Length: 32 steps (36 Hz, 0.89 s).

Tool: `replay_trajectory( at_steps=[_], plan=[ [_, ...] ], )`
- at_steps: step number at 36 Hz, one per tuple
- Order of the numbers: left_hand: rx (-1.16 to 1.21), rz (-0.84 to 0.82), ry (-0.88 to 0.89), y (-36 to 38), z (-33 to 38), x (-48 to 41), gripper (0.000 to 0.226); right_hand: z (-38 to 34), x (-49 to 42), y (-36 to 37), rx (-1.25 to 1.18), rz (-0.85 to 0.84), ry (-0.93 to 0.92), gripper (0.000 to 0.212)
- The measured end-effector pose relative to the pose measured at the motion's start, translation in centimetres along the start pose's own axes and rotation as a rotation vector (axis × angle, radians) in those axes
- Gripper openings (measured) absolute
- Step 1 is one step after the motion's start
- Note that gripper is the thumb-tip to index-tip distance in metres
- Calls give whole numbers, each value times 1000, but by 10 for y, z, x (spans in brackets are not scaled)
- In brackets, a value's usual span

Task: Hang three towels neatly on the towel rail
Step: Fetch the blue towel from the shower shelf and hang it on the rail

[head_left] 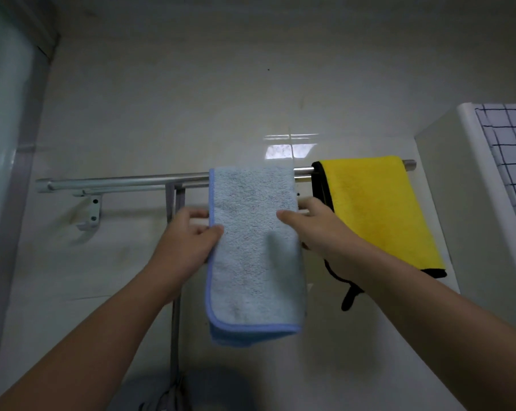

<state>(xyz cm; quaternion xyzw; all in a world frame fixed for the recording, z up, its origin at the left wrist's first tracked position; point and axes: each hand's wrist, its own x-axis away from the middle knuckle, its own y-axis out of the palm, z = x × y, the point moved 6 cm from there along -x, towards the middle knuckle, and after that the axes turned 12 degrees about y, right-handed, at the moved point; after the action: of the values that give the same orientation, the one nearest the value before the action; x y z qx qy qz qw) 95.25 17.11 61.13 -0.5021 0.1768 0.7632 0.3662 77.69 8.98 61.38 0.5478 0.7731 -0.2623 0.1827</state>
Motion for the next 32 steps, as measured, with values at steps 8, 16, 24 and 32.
replay_trajectory(
  at_steps=[8,16,24,32],
  plan=[
    [-81,201,117,-3,29,-53,15,-48,-23,-19,118,226,-59,27],
    [84,184,-36,1,26,-68,19,-50,-44,-25,-101,86,196,25],
    [240,174,-141,4,24,-72,16,-51,-52,-24,-82,65,168,22],
    [268,270,-62,-7,31,-85,10,-66,-67,-36,-101,232,79,9]
  ],
)
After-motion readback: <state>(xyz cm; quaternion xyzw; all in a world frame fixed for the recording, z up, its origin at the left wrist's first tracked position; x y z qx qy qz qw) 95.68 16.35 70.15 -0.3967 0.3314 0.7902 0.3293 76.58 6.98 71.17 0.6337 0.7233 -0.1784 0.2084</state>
